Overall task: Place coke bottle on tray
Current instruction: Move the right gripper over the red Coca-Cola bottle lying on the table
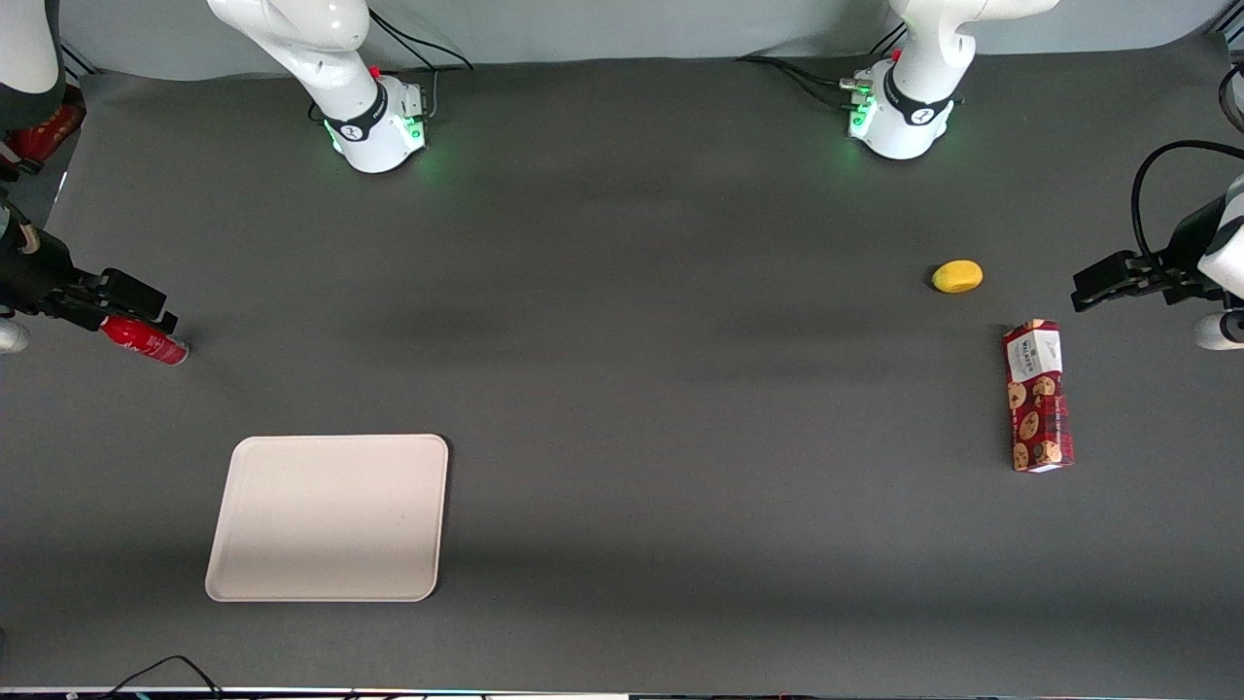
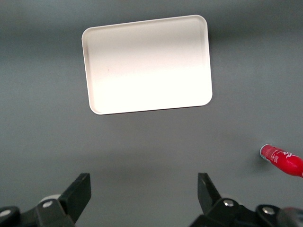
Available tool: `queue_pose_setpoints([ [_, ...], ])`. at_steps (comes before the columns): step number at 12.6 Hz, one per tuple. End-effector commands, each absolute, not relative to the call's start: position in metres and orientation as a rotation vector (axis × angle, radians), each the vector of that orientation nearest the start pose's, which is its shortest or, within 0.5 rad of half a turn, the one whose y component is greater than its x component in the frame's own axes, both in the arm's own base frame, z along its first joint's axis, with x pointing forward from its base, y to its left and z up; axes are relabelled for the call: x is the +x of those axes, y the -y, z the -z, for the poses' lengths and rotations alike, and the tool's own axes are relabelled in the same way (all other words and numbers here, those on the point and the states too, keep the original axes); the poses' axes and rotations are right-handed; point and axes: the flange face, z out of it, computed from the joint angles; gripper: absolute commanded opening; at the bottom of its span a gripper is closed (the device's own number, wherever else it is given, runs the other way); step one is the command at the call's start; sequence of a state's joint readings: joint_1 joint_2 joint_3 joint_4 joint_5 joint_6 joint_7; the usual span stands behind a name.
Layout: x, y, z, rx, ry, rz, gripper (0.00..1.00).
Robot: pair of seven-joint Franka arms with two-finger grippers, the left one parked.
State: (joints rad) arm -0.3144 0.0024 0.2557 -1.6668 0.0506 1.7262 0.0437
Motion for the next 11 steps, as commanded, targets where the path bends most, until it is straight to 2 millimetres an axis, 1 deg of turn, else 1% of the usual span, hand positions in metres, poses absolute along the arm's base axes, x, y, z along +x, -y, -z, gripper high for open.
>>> queue_pose_setpoints([
  [1, 0.567, 0.026, -0.596, -3.08, -0.196, 0.076, 1.0],
  [4, 0.568, 0.031, -0.593, -3.088, -0.204, 0.067, 1.0],
  [5, 0.566, 0.043, -0.589, -3.106, -0.233, 0.044, 1.0],
  [7, 0.558, 0.086, -0.582, -3.11, -0.315, -0.02, 1.0],
  [8, 0.555, 0.106, -0.577, -3.133, -0.312, -0.039, 1.0],
  [9, 0.552, 0.126, -0.565, -3.163, -0.282, -0.078, 1.0],
  [10, 0.549, 0.148, -0.56, -3.178, -0.248, -0.095, 1.0],
  [11, 0.545, 0.176, -0.552, -3.175, -0.222, -0.109, 1.0],
])
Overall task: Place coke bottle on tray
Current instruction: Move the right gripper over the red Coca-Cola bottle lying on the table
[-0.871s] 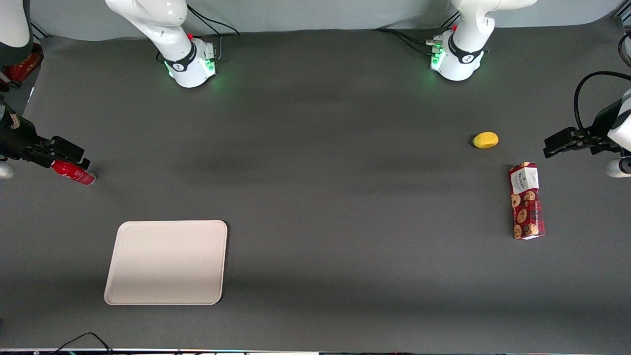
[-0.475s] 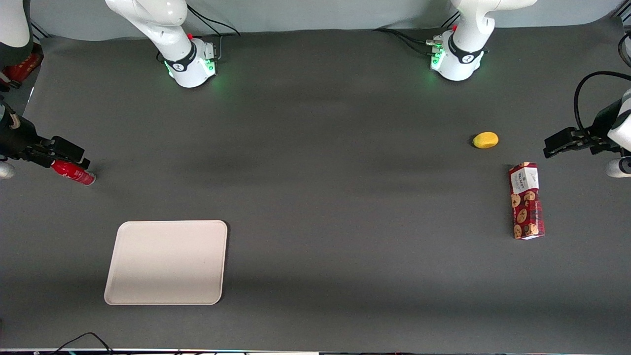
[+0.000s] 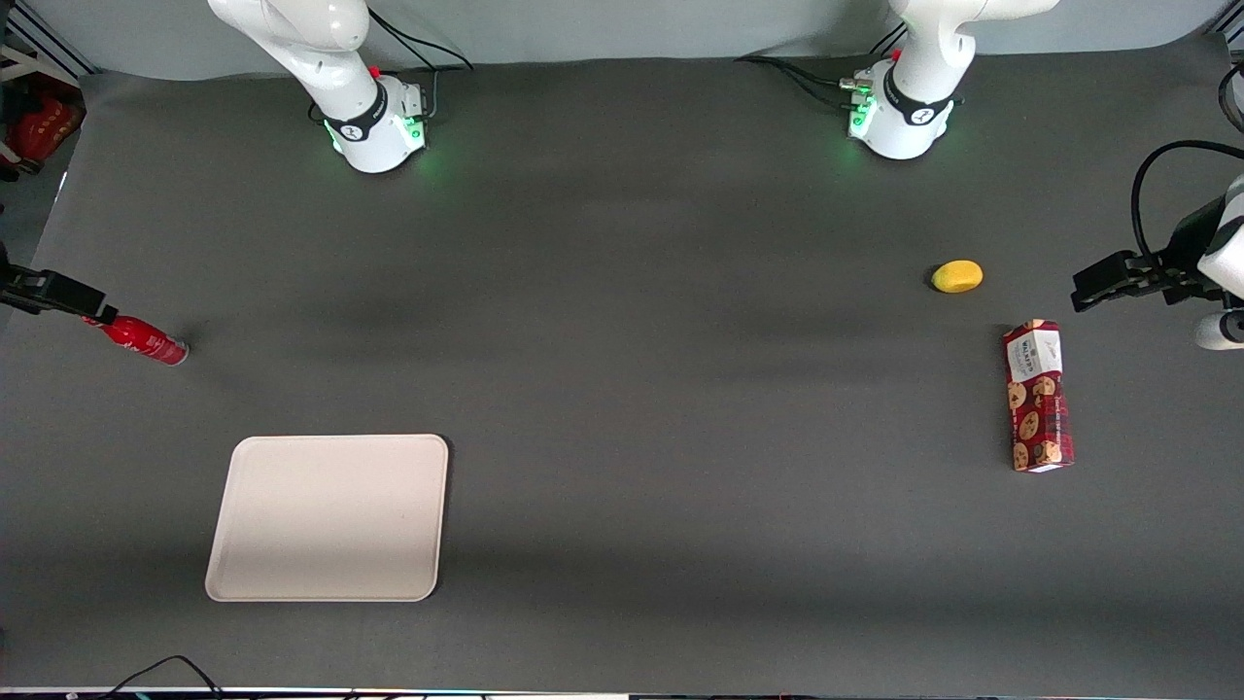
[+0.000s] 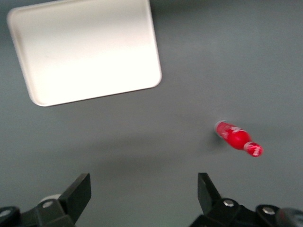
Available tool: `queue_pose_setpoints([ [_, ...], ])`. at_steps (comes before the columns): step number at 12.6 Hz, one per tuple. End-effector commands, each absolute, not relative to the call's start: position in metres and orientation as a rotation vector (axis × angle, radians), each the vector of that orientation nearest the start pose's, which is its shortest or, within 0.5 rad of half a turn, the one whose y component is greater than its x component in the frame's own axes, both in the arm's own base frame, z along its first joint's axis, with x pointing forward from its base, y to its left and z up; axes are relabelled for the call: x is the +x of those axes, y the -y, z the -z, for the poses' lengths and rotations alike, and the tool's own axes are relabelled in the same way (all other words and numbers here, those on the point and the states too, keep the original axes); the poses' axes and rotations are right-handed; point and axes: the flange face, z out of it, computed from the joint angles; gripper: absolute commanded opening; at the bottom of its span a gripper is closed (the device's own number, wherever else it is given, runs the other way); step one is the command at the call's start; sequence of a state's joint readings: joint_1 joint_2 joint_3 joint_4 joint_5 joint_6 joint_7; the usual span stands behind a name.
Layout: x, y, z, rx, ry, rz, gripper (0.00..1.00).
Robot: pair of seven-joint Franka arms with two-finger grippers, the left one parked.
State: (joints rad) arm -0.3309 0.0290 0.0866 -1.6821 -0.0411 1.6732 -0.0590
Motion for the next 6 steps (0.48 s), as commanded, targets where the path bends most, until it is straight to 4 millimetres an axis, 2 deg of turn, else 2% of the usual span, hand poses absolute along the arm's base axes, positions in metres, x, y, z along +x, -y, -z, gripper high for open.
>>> queue_pose_setpoints([
  [1, 0.539, 0.205, -0.545, -3.18, -0.176, -0.116, 1.0],
  [3, 0.52, 0.254, -0.517, -3.182, -0.103, -0.113, 1.0],
  [6, 0.481, 0.298, -0.466, -3.199, -0.021, -0.045, 1.0],
])
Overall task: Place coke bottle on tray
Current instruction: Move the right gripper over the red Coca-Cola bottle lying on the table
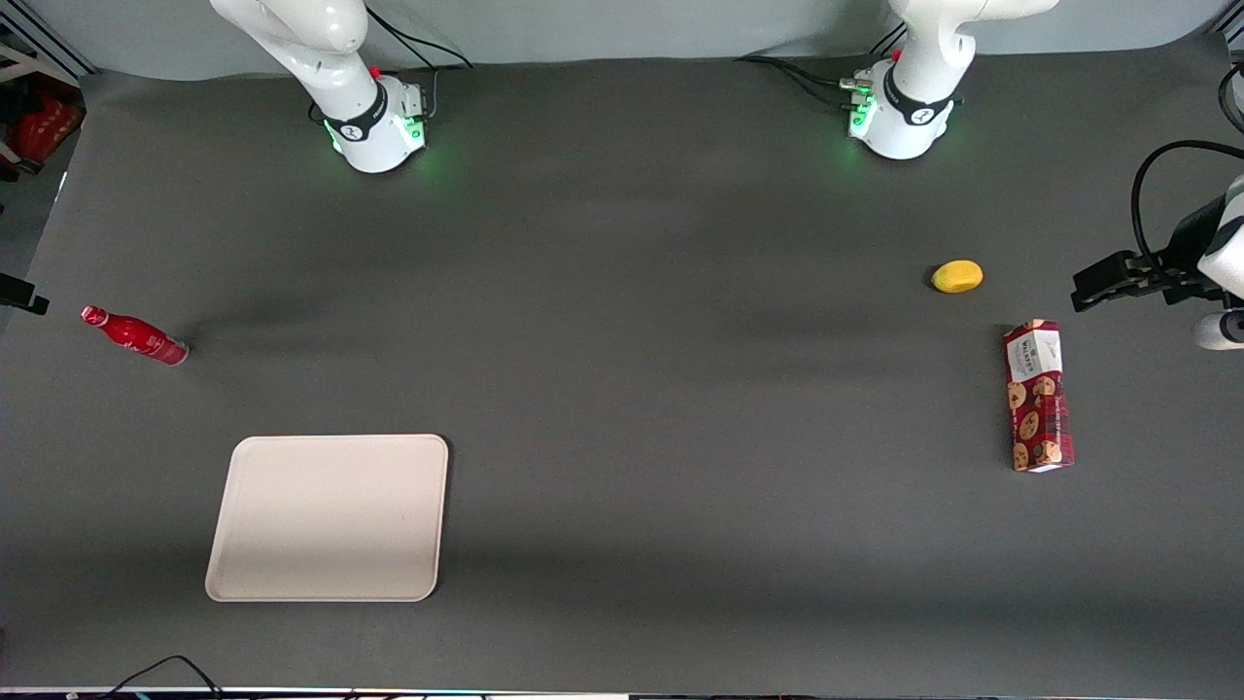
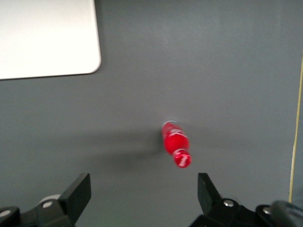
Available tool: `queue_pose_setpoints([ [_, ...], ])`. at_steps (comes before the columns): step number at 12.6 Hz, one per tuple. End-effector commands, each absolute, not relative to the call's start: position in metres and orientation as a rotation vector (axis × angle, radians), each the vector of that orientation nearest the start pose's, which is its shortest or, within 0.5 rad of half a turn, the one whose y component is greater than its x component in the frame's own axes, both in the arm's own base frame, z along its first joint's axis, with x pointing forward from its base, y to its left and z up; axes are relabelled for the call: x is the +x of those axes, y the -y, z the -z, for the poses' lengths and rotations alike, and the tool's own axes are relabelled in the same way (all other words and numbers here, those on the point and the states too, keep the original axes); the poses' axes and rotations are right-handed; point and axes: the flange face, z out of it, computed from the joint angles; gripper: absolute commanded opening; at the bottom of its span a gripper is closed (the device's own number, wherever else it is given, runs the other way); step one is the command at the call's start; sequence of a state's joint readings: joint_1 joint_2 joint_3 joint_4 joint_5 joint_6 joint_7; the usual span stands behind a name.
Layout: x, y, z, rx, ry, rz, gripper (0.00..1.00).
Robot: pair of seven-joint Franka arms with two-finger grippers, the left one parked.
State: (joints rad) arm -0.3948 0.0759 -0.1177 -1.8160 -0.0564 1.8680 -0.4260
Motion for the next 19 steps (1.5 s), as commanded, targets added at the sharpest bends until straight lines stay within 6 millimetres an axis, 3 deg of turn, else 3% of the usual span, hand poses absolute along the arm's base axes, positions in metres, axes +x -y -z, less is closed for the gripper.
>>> queue_pose_setpoints([
  [1, 0.466, 0.309, -0.449, -3.196, -0.014, -0.025, 1.0],
  [2, 0.452, 0.32, -0.433, -3.195, -0.019, -0.007, 1.0],
  [5, 0.436, 0.32, -0.392, -3.2, -0.035, 0.022, 1.0],
  [19, 0.441, 0.342, -0.33, -3.169, -0.059, 0.102, 1.0],
])
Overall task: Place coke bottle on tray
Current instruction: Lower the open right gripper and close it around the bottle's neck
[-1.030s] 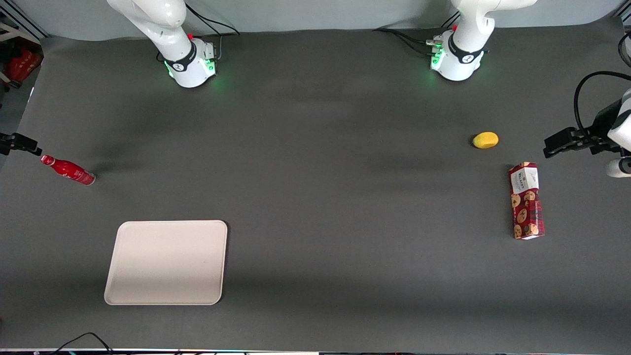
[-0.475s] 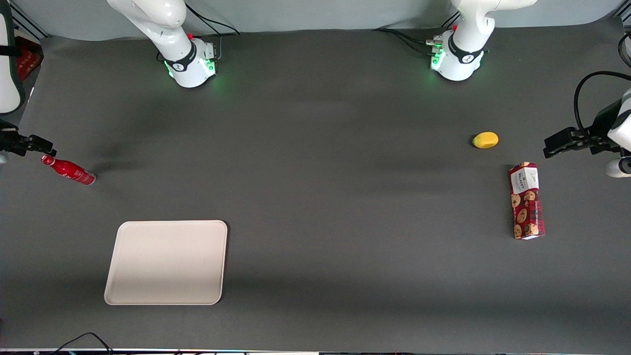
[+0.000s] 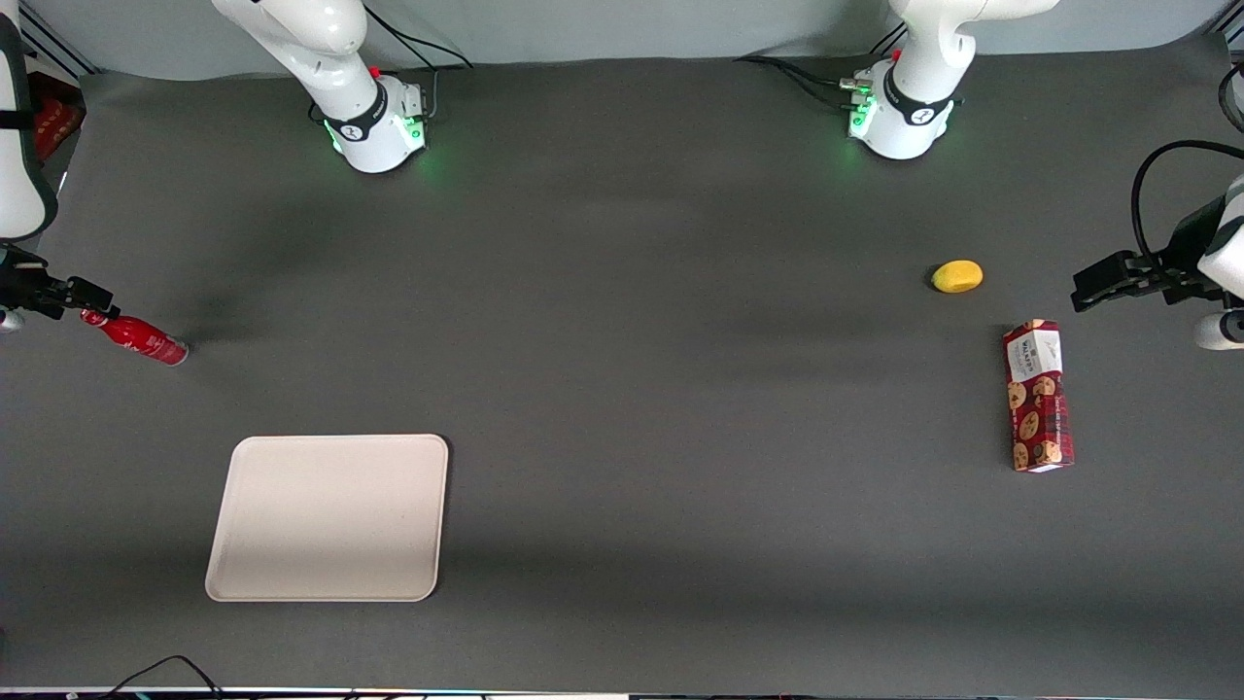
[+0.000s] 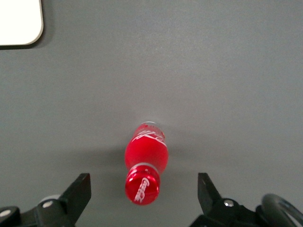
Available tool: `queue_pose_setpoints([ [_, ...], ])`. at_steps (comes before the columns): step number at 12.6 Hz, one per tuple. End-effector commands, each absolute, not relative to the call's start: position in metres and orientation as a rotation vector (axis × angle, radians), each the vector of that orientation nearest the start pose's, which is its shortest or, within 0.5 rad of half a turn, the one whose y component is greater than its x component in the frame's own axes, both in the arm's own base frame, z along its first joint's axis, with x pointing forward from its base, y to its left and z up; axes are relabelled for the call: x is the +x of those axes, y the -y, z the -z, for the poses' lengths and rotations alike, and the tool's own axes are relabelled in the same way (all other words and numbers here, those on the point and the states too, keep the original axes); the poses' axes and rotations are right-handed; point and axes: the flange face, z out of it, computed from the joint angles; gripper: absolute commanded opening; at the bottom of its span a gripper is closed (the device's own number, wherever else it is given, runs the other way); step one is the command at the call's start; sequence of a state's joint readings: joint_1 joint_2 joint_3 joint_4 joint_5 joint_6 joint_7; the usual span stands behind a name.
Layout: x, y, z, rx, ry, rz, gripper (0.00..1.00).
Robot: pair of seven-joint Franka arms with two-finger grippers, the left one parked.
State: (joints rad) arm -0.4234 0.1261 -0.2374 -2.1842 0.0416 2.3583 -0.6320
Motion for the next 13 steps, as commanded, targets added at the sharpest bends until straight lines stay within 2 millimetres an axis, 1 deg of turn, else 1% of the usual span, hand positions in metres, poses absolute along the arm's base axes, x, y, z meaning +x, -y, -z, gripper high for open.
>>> queue_pose_setpoints([
  [1, 0.441, 0.342, -0.327, -3.17, -0.059, 0.098, 1.0],
  [6, 0.436, 0.342, -0.311, -3.155, -0.087, 0.084, 1.0],
  [7, 0.437, 0.341, -0.31, -3.155, -0.085, 0.084, 1.0],
  [8, 0.436, 0.342, -0.308, -3.154, -0.087, 0.079, 0.96],
  [9, 0.436, 0.342, -0.307, -3.153, -0.087, 0.075, 0.82],
  [10, 0.436, 0.341, -0.307, -3.153, -0.085, 0.075, 0.57],
  [11, 0.437, 0.341, -0.306, -3.153, -0.085, 0.073, 0.38],
  [12, 0.437, 0.34, -0.303, -3.15, -0.083, 0.064, 0.24],
  [13, 0.437, 0.34, -0.303, -3.15, -0.083, 0.064, 0.13],
])
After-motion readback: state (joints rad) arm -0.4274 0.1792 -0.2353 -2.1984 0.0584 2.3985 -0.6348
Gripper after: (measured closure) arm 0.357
